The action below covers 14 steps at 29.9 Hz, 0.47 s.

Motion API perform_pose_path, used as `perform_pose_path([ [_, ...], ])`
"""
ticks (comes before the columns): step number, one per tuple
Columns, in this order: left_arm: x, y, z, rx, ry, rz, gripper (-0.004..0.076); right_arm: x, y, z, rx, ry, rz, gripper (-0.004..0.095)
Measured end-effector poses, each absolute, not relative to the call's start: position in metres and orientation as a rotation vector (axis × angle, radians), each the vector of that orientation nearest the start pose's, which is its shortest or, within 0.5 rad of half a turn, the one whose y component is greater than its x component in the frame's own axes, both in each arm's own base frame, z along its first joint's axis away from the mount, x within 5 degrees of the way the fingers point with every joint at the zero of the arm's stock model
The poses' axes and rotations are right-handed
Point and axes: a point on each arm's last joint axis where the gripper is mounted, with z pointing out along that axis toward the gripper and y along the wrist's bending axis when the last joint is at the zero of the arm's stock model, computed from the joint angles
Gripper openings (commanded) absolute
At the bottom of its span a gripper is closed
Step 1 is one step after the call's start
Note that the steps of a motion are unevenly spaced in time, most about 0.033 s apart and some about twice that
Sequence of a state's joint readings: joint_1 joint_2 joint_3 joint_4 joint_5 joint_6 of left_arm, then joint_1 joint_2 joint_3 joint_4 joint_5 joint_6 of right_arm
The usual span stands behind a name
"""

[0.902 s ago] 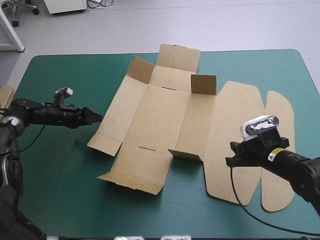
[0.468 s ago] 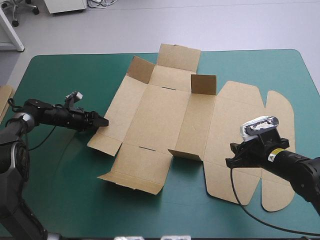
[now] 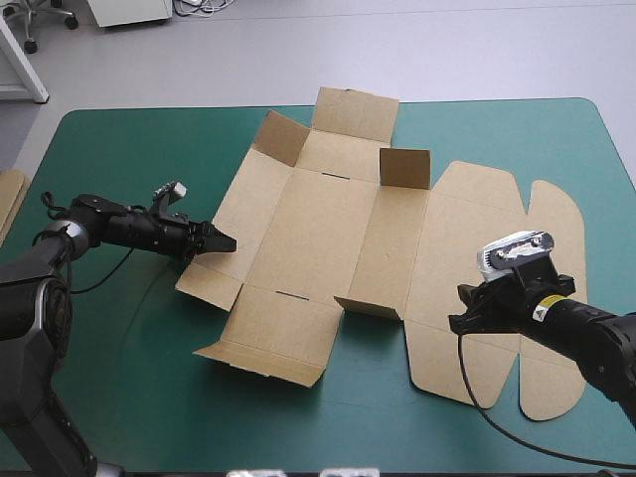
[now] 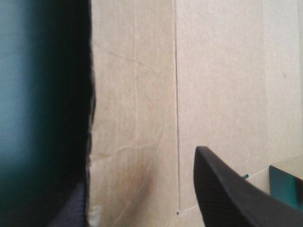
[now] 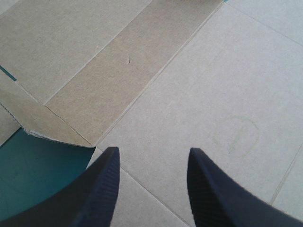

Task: Fold the box

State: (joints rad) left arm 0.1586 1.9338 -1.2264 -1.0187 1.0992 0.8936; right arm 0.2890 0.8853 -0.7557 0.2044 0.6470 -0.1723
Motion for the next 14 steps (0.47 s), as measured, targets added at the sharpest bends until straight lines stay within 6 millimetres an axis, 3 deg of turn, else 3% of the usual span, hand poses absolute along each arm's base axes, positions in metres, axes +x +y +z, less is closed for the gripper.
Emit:
perform_pose_path([
  [9,0.3751,-0.0086,0.1853,0.148,2.563,-1.07,-0.0005,0.1624,0.0599,0.3206,-0.4,2.224,0.288,0.0426],
  [14,0.3767,-0.0154,0.1891,0.148,2.54,-1.111,-0.001,0.1624,0.0599,0.3206,-0.4,2.224,0.288,0.0426],
])
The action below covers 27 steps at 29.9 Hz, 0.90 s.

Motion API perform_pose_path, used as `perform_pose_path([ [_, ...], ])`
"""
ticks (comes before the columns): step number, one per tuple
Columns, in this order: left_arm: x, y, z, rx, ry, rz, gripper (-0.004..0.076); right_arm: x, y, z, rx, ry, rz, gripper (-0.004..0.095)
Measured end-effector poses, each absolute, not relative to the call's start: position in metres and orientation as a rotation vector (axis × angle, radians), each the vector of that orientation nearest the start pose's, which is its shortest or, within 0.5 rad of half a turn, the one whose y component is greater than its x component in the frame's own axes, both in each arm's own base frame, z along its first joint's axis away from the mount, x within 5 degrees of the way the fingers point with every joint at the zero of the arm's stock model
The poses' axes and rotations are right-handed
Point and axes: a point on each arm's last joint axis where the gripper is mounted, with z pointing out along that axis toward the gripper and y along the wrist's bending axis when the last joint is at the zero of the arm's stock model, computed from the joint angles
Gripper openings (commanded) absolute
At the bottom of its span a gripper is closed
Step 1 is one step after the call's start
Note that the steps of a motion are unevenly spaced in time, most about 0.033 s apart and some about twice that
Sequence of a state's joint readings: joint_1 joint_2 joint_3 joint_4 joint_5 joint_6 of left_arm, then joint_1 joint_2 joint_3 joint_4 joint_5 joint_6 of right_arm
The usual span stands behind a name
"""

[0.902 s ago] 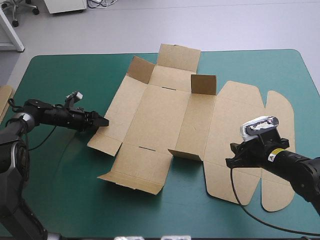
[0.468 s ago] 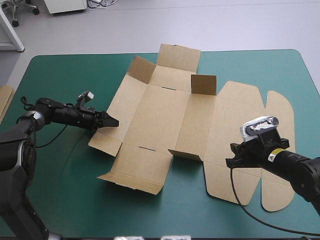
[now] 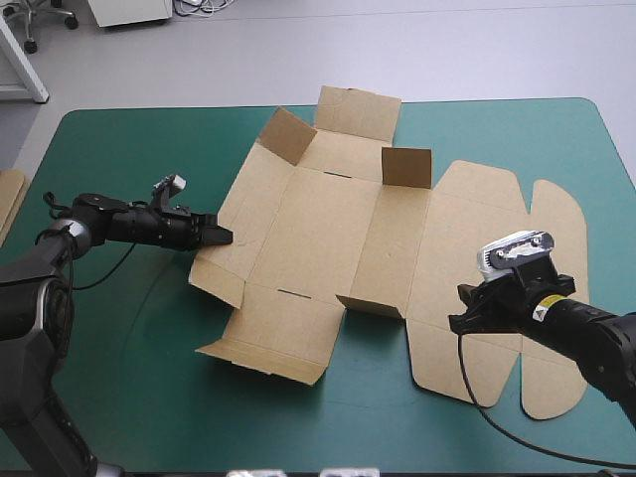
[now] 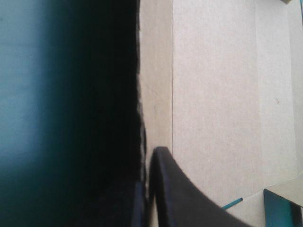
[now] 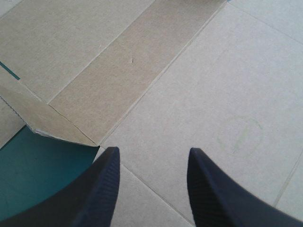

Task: Fold the box

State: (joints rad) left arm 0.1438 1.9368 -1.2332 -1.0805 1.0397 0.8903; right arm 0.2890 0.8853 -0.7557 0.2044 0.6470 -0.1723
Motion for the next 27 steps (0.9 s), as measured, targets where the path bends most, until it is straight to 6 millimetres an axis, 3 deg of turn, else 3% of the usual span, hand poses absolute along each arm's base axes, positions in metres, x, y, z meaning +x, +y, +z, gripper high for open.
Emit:
perform_pose_path([
  [9,0.392,-0.033,0.214,0.368,2.526,-1.018,-0.001,0.162,0.06,0.321,-0.401,2.224,0.287,0.0426],
  [16,0.409,-0.031,0.266,0.575,2.478,-0.911,-0.001,0.164,0.06,0.323,-0.394,2.198,0.283,0.0426],
  [27,0.424,-0.024,0.331,0.629,2.383,-0.695,-0.0003,0.167,0.059,0.338,-0.395,2.135,0.263,0.0426],
])
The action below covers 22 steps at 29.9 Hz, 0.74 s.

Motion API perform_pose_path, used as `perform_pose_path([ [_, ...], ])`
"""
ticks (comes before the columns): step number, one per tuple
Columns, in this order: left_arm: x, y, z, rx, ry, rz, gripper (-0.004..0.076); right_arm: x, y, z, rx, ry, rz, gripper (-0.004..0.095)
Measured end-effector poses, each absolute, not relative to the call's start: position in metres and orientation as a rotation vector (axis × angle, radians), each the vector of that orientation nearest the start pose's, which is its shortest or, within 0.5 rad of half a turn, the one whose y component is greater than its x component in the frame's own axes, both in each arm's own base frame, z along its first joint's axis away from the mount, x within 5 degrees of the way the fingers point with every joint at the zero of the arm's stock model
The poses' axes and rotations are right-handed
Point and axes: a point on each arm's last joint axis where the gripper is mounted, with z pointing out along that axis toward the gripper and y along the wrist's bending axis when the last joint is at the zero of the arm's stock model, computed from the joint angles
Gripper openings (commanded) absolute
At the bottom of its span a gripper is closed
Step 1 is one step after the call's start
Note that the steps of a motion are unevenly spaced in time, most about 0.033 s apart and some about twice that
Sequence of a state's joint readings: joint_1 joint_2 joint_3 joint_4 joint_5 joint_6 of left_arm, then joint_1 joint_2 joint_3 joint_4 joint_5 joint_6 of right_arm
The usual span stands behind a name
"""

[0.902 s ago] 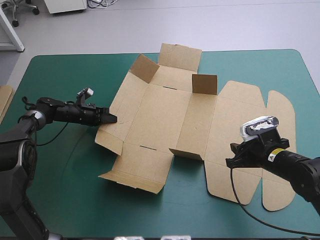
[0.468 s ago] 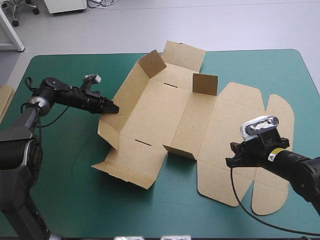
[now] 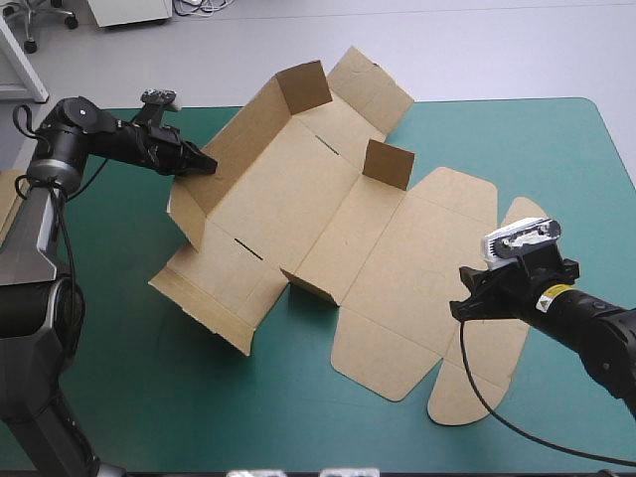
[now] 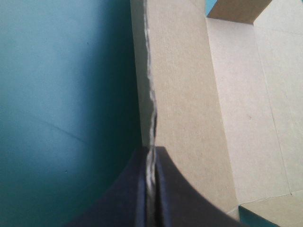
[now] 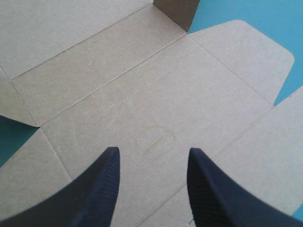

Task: Fold the box

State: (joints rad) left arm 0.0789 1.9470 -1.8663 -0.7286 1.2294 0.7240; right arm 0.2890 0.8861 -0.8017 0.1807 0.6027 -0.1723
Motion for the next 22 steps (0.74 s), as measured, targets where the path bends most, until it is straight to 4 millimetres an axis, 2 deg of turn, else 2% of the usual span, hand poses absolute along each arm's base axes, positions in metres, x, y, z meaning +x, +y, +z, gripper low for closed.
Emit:
perform_pose_path([
  [7,0.425,-0.027,0.345,0.676,2.359,-0.628,0.0008,0.169,0.056,0.35,-0.429,2.092,0.189,0.0426],
  [10,0.424,-0.038,0.35,0.746,2.358,-0.559,0.0008,0.17,0.055,0.352,-0.436,2.073,0.156,0.0426],
  [16,0.414,-0.08,0.376,0.951,2.286,-0.375,0.0008,0.172,0.051,0.354,-0.431,2.06,0.094,0.0426],
  [22,0.392,-0.119,0.409,1.141,2.164,-0.18,0.0009,0.174,0.043,0.355,-0.403,2.053,-0.02,0.0426],
])
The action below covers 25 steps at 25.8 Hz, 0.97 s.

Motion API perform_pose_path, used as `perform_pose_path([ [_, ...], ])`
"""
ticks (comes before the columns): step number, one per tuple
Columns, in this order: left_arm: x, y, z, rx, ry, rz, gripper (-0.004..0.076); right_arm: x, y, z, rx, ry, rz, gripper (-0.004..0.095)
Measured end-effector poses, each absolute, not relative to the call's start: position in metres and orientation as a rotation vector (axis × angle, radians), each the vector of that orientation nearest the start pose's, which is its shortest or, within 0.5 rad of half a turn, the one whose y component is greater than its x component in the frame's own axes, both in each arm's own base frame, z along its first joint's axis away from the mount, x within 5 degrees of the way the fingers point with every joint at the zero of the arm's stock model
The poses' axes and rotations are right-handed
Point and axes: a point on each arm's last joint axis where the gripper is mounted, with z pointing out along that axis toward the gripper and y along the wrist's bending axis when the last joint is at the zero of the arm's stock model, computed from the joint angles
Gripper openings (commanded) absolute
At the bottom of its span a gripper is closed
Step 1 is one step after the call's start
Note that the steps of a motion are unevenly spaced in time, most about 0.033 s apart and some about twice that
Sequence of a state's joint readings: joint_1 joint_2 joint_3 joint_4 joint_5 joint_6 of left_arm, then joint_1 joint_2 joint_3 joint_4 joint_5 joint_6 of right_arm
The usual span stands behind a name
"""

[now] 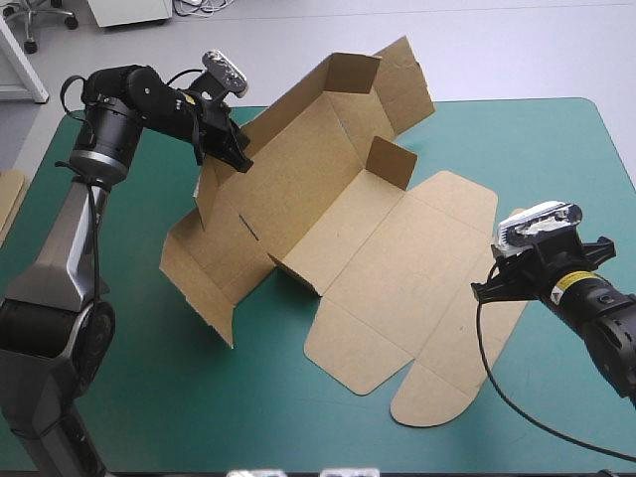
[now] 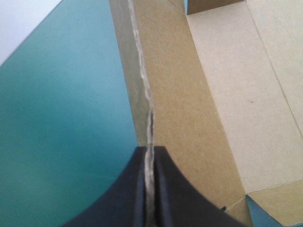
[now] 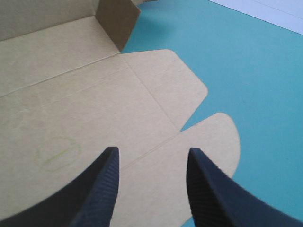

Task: Fold the box

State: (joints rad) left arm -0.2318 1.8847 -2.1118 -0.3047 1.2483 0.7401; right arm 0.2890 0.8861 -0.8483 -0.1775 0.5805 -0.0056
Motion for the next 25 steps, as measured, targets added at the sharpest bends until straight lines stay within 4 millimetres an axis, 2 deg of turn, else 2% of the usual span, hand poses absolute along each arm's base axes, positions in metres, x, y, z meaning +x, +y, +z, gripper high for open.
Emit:
perform_pose_path([
  [7,0.368,-0.15,0.427,1.383,2.004,0.002,0.0011,0.174,0.031,0.363,-0.352,2.069,-0.166,0.0426],
  [12,0.362,-0.153,0.432,1.469,1.922,0.02,0.0012,0.173,0.028,0.371,-0.33,2.066,-0.184,0.0426],
  [19,0.342,-0.155,0.456,1.571,1.729,-0.004,0.0013,0.172,0.028,0.381,-0.294,2.05,-0.171,0.0426],
  [25,0.338,-0.163,0.457,1.62,1.649,-0.058,0.0014,0.169,0.027,0.376,-0.235,2.12,-0.141,0.0426],
])
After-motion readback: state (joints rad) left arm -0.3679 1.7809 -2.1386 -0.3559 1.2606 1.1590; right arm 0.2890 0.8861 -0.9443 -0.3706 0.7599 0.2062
